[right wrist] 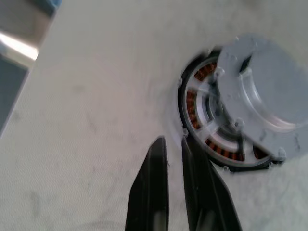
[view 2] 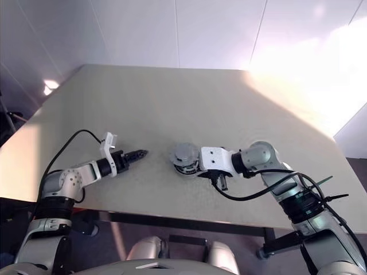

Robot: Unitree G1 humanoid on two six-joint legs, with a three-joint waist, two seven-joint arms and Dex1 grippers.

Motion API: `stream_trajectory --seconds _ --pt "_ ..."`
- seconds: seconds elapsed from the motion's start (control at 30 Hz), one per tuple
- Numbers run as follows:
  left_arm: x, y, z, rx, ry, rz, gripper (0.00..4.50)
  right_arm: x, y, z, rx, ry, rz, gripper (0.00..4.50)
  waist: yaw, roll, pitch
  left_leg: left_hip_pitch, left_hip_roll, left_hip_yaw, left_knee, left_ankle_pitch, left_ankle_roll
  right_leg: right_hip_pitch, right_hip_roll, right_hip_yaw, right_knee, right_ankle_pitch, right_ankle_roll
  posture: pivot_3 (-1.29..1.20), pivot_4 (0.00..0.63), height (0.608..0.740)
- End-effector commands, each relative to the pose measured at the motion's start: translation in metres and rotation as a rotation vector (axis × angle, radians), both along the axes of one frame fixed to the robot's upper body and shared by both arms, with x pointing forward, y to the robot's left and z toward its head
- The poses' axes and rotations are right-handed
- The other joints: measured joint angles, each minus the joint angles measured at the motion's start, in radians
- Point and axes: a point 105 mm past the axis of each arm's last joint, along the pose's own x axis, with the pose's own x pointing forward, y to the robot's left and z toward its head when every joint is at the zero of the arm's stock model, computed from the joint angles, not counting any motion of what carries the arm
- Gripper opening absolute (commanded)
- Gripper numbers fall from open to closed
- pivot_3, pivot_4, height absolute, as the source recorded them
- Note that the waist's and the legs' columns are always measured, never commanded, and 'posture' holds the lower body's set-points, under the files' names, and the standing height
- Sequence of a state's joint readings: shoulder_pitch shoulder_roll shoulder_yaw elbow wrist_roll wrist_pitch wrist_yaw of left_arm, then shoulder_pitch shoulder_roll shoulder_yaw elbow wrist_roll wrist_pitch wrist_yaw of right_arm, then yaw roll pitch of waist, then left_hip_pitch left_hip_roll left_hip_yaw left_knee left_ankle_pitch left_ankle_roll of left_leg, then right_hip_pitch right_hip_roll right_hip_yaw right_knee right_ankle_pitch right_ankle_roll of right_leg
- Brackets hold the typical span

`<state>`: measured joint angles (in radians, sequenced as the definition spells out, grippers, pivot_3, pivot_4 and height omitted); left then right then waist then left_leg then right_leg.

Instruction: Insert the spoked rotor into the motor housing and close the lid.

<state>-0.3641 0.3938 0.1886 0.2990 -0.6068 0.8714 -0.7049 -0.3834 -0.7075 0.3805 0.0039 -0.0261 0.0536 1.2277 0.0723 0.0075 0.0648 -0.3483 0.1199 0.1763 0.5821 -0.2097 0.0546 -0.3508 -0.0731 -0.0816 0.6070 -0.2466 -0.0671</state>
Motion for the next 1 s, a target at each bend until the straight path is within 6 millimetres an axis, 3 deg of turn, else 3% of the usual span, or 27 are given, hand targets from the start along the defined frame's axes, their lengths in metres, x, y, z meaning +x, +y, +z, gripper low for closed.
stream_trajectory --seconds 0.03,0.2,0.4,1.0 --pt "-0.007 0.013 -0.019 0.061 0.081 0.037 2.37 -0.005 0.000 0.001 0.018 -0.004 0.022 0.52 -0.001 0.000 0.000 0.000 0.000 0.000 0.000 0.000 0.000 0.000 0.000 0.000 0.000 0.000 0.000 0.00 0.000 0.740" --pt "-0.008 0.014 -0.020 0.066 0.085 0.038 2.37 -0.005 0.003 -0.008 -0.004 0.000 0.030 0.52 -0.001 0.000 0.000 0.000 0.000 0.000 0.000 0.000 0.000 0.000 0.000 0.000 0.000 0.000 0.001 0.00 0.000 0.740" --pt "-0.009 0.018 -0.021 0.071 0.087 0.052 2.37 -0.003 0.017 -0.001 0.035 0.011 0.057 0.52 -0.002 0.000 0.000 0.000 0.000 0.000 0.000 0.000 0.000 0.000 0.000 0.000 0.000 0.000 0.000 0.00 0.000 0.740" --pt "-0.008 0.022 -0.016 0.085 0.069 0.069 2.37 0.026 0.058 -0.009 0.102 0.025 0.042 0.52 -0.019 0.000 -0.001 0.001 0.001 0.000 0.000 0.000 -0.001 0.000 0.001 0.000 0.001 0.000 0.000 0.00 0.000 0.740"
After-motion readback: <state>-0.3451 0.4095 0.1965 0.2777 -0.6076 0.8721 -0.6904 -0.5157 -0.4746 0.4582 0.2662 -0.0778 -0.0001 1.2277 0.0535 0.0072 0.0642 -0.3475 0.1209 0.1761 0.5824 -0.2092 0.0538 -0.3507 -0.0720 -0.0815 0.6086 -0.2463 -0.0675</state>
